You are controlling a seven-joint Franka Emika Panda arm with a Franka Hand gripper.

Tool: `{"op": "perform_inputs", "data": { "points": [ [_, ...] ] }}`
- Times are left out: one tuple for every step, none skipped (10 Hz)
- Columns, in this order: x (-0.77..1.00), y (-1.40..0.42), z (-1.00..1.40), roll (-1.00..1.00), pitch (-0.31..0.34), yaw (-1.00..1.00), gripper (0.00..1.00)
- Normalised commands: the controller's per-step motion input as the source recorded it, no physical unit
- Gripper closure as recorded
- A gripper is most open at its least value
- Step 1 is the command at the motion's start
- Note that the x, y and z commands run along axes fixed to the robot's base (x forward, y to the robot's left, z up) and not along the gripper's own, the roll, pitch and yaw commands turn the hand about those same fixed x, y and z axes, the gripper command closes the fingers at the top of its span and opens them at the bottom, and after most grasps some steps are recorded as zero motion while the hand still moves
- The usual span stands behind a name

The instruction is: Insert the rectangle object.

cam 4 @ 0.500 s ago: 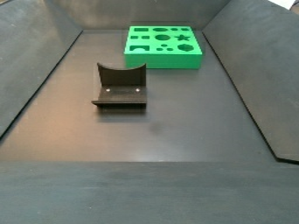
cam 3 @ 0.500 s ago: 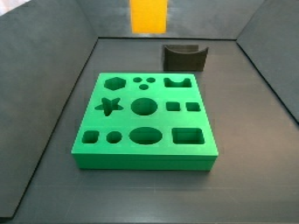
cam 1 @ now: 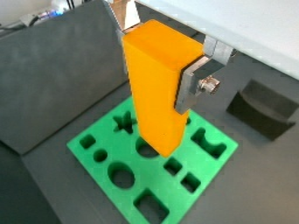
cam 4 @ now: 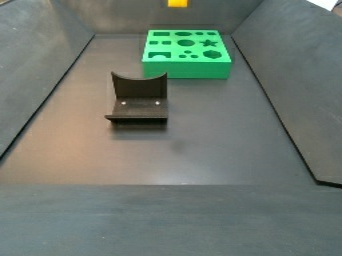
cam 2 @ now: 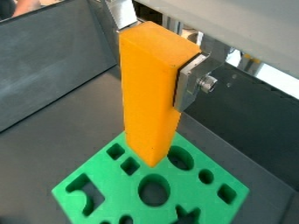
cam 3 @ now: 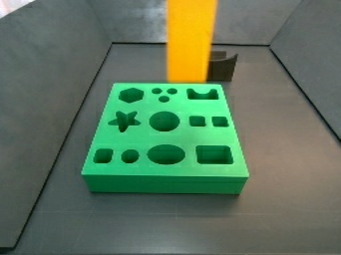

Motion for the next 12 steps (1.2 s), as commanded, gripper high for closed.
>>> {"op": "perform_inputs", "data": {
  "points": [
    [1.0,-0.37,-0.34,0.11,0.0,0.0,1.0],
    [0.99,-0.42,-0.29,0.15,0.054,0.0,1.0],
    [0.99,-0.43,-0.28,0.14,0.051,0.0,1.0],
    [0.99,-0.44,-0.29,0.13,0.051,0.0,1.0],
    [1.0,-0.41,-0.29,0.14,0.054,0.0,1.0],
    [1.0,-0.32,-0.29,0.15,0.066,0.04,1.0],
    [1.0,-0.27,-0.31,0.14,0.069,0.06,1.0],
    [1.0,-0.2,-0.39,0.09,0.067,0.01,1.0],
    [0.51,0.0,-0.43,0.01,0.0,0.0,1.0],
    [0.1,0.0,-0.51,-0.01,0.0,0.06,1.0],
    [0.0,-0.06,-0.4,-0.03,0.0,0.14,1.0],
    [-0.02,-0.09,-0.21,-0.09,-0.056,0.08,1.0]
  ]
}}
